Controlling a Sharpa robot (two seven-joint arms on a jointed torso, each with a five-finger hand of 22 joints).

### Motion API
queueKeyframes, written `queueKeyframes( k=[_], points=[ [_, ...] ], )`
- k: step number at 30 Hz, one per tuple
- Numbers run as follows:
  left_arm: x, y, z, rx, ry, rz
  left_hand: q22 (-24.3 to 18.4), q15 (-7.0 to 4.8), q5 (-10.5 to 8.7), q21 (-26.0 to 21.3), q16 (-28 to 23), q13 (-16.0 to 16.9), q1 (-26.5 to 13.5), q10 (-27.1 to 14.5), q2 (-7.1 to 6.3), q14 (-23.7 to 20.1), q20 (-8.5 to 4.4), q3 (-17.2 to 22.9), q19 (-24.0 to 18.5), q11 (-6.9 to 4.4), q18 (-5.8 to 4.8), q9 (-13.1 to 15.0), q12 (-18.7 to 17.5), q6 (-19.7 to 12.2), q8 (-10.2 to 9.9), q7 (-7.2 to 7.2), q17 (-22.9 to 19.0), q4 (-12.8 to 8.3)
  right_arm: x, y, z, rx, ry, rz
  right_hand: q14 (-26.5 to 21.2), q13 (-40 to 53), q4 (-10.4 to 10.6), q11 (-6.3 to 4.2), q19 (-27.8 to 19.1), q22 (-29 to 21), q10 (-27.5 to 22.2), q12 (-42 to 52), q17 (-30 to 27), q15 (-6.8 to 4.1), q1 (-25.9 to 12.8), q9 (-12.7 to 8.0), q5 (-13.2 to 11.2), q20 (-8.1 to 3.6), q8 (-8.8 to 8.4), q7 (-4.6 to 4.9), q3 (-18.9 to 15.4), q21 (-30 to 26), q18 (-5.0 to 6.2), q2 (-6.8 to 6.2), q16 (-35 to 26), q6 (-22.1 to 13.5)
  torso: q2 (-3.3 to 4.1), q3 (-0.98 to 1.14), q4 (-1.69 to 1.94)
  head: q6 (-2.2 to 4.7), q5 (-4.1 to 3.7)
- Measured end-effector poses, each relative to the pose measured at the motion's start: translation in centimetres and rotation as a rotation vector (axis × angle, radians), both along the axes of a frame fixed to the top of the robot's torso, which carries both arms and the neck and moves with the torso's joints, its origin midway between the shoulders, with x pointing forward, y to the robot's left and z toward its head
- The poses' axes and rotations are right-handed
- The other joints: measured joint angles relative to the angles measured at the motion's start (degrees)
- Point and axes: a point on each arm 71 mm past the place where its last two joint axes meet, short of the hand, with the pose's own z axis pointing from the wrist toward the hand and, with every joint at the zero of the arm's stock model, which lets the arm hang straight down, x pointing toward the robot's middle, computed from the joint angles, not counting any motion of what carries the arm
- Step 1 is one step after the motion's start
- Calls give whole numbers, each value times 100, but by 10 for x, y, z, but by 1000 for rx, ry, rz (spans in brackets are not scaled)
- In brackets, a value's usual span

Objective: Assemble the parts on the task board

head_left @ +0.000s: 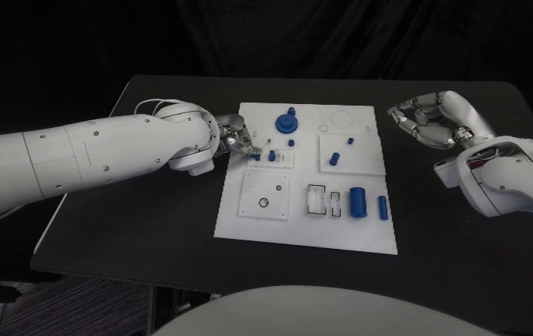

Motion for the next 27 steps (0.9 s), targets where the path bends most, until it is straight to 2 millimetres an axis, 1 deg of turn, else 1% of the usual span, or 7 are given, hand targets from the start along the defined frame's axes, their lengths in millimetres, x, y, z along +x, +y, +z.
queueKeyframes(
  k=[12,16,18,20,21,25,27],
  points=[
    [-2,-2,-1,-4,2,-7,0,0,0,0,0,0,0,0,0,0,0,-16,0,0,0,0,0,9,2,12,0,-16,0,0,0,0,3,0,0,0,0,0,0,-1,0,0,0,0,0,0,0,0,0,0,0,0,0,0,0,0,2,-2,-3,-1,20],
    [-2,-2,-1,-5,4,-11,0,0,-117,-22,0,0,0,0,0,0,0,-49,0,0,0,0,0,2,2,20,0,-48,0,0,-1,-1,3,0,0,0,0,0,0,-1,0,0,0,0,0,-1,0,0,0,0,0,0,0,0,0,0,2,-2,-3,-1,18],
    [-3,-3,-1,-5,4,-12,0,0,-288,-22,0,0,0,0,0,0,0,-83,0,0,0,0,0,2,-33,20,0,-79,0,0,-1,-1,4,0,0,0,0,0,0,-1,0,0,0,0,0,-1,0,0,0,0,0,0,0,0,0,0,1,-2,-2,-1,12],
    [-3,-3,-1,-5,5,-13,0,0,-656,-25,0,0,-26,0,25,0,0,-201,0,0,0,0,0,2,-43,20,0,-5,0,0,-1,-1,4,0,0,0,0,0,0,-1,0,0,0,0,0,-1,0,0,0,0,0,0,0,0,0,0,1,-2,-1,-1,11],
    [-3,-3,-2,-5,5,-13,0,0,-766,-44,0,0,-58,0,26,0,0,-257,0,0,0,-5,0,2,-43,19,0,20,0,0,-1,-1,4,0,0,0,0,0,0,-1,0,0,0,0,0,-1,0,0,0,0,0,0,0,0,0,0,0,-2,0,-1,10],
    [-3,-2,-3,-3,9,-14,3,0,-1127,-44,0,0,-306,0,-3,0,0,-560,0,0,0,-24,0,12,-77,6,0,209,0,0,-1,-1,4,0,0,0,0,0,0,-1,0,0,5,0,0,-1,0,0,0,0,0,0,0,0,0,0,-2,-1,2,-1,8],
    [-3,-2,-3,-2,10,-14,5,0,-1237,-44,0,0,-396,0,18,0,0,-692,0,0,0,-33,0,13,-91,5,0,311,0,0,-1,-1,5,0,0,0,0,0,0,-1,0,0,5,0,0,-1,0,0,0,0,0,0,0,0,0,0,-3,-1,1,-1,8]
  ],
)
